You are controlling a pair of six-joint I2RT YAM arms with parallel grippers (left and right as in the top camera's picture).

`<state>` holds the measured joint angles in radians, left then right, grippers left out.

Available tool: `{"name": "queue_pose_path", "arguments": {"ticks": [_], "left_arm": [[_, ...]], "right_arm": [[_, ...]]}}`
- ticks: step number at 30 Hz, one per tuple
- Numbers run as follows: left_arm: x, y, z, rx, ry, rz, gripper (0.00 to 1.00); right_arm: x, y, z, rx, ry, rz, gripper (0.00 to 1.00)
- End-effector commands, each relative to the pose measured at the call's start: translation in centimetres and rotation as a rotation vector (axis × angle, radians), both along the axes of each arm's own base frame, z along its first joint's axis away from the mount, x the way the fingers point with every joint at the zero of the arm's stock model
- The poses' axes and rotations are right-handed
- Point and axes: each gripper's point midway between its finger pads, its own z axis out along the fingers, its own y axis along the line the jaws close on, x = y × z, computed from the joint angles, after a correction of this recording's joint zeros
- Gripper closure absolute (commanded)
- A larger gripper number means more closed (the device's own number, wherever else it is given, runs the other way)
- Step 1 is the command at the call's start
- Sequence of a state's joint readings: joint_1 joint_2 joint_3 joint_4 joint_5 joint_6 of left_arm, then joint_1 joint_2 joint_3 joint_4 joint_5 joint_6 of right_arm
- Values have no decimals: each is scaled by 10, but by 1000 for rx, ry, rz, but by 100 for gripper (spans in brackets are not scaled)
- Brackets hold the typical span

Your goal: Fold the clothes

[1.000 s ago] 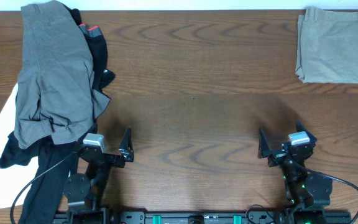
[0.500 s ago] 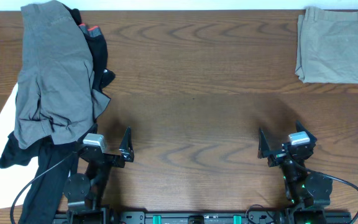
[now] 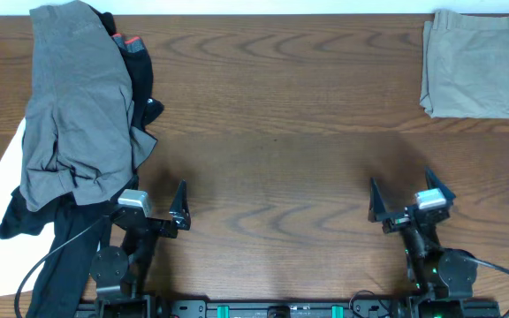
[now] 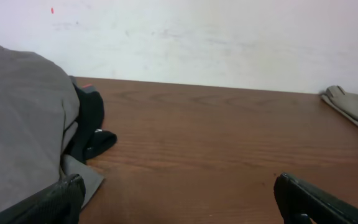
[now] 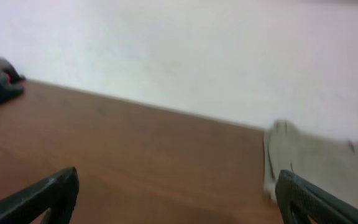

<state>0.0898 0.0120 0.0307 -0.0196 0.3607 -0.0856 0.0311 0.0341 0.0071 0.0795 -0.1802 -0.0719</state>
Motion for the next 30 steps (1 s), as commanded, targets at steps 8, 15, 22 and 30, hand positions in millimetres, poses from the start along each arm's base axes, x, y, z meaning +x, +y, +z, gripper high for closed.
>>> {"name": "queue_pose_path", "arguments": {"ticks": [8,15,22,30], "left_arm": [[0,2,32,-23,11,14,2],[24,5,63,-30,122,14,2],[61,8,81,-20,344,9,2],[104,14,92,32,632,-13,2]], "right_arm": [[-10,16,40,2,-122,92,1],[-1,21,70,-1,-81,122,1],[40,23,94,-19,86,125,1],[116,39,95,0,412,201,1]]}}
